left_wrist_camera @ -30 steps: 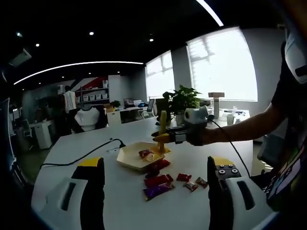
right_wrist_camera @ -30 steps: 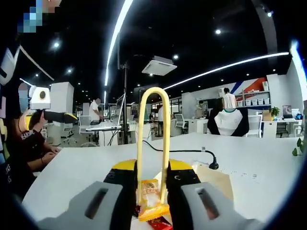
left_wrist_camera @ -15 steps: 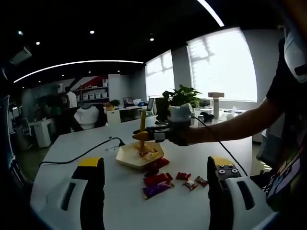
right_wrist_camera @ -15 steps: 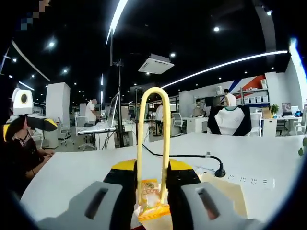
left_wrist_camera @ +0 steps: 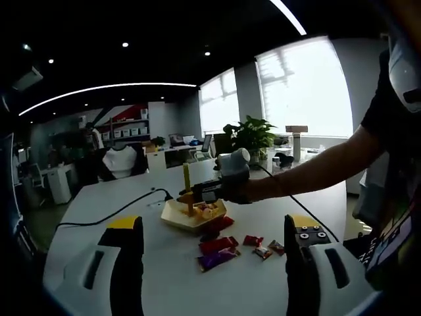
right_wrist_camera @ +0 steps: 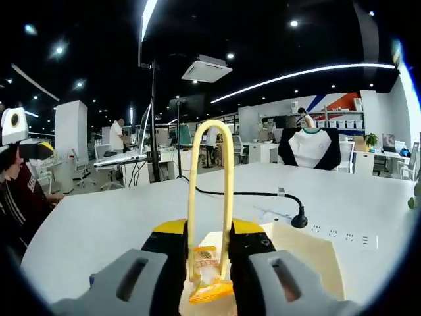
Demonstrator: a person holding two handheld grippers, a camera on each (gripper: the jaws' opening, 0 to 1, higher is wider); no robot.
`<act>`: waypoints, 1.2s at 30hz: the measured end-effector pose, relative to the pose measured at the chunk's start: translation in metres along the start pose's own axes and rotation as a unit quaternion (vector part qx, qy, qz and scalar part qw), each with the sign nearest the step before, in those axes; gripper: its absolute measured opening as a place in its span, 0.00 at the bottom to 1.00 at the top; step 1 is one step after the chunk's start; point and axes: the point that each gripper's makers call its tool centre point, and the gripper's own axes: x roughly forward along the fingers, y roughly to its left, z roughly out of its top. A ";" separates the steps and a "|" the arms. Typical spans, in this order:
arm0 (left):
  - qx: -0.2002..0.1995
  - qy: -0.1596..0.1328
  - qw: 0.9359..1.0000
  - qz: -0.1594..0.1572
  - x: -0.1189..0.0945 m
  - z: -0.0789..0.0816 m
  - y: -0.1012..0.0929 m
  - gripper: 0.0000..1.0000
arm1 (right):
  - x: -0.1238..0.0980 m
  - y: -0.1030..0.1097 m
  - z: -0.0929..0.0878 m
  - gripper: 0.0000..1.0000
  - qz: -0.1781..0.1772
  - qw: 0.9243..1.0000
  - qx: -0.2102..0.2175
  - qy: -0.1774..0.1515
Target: Place the target food into the container with the food tongs after gripping and lifting it, then release it inside without dropping or visibly crushing the food.
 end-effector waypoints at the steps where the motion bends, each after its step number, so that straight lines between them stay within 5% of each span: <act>1: -0.001 0.001 1.000 0.000 0.000 -0.001 0.000 0.94 | 0.000 0.000 -0.001 0.19 0.001 1.000 0.000 0.002; 5: 0.004 0.005 1.000 -0.002 0.000 -0.002 0.000 0.94 | 0.000 -0.002 -0.006 0.21 -0.005 1.000 -0.005 0.015; 9: 0.005 0.005 1.000 -0.002 0.001 0.000 0.000 0.94 | 0.000 -0.001 0.008 0.22 0.003 0.999 0.019 -0.029; 20: 0.007 0.005 1.000 -0.002 0.002 0.002 0.002 0.94 | -0.007 0.008 0.023 0.23 0.012 0.999 0.009 -0.042; 36: 0.003 0.002 1.000 -0.007 0.004 0.003 -0.002 0.93 | -0.057 0.023 0.041 0.23 -0.004 0.995 0.006 -0.097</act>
